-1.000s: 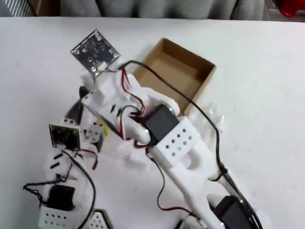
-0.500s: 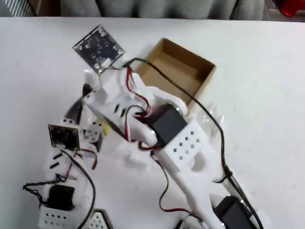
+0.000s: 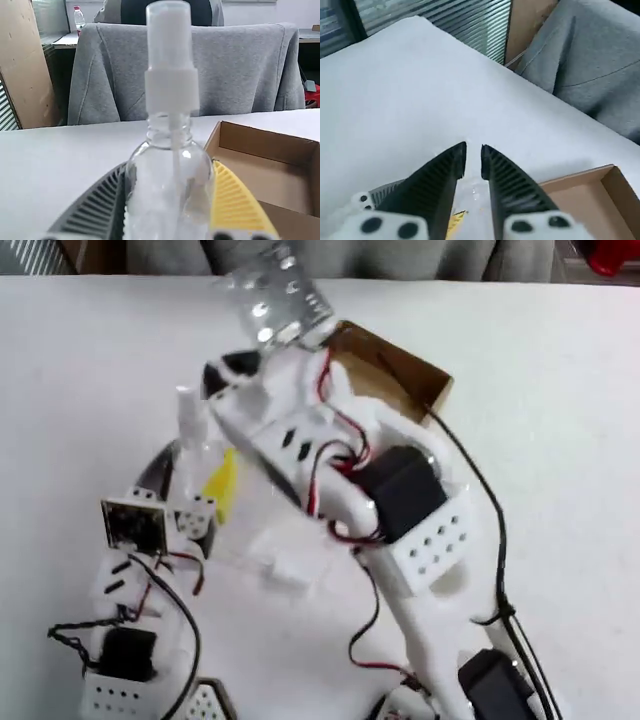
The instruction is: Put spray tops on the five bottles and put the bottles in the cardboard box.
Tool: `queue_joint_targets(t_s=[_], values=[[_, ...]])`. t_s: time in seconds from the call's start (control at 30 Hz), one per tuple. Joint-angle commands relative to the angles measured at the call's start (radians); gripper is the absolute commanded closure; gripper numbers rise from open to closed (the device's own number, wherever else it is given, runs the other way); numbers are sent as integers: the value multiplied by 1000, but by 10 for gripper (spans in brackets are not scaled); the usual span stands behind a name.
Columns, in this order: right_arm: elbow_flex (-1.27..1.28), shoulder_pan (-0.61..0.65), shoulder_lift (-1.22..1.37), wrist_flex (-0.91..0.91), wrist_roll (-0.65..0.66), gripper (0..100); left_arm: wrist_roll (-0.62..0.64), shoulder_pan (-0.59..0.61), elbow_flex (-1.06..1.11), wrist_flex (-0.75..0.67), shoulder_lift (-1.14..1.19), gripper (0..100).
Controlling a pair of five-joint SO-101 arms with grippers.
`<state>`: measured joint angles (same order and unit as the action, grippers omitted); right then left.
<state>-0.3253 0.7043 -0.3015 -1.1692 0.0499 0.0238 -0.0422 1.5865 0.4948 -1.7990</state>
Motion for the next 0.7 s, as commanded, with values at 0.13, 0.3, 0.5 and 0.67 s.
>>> queue_joint_targets(t_s=[0.13,0.3,0.5,0.67], values=[[38,-67,133,186,-9,982,2,-2,-12,-28,-21,980],[11,-30,182,163,-9,982,2,-2,-11,-29,-21,980],[-37,45,191,24,-9,982,2,-2,-11,-29,-21,980],[-89,50,183,-58,-11,982,2,-2,-11,-29,-21,980]])
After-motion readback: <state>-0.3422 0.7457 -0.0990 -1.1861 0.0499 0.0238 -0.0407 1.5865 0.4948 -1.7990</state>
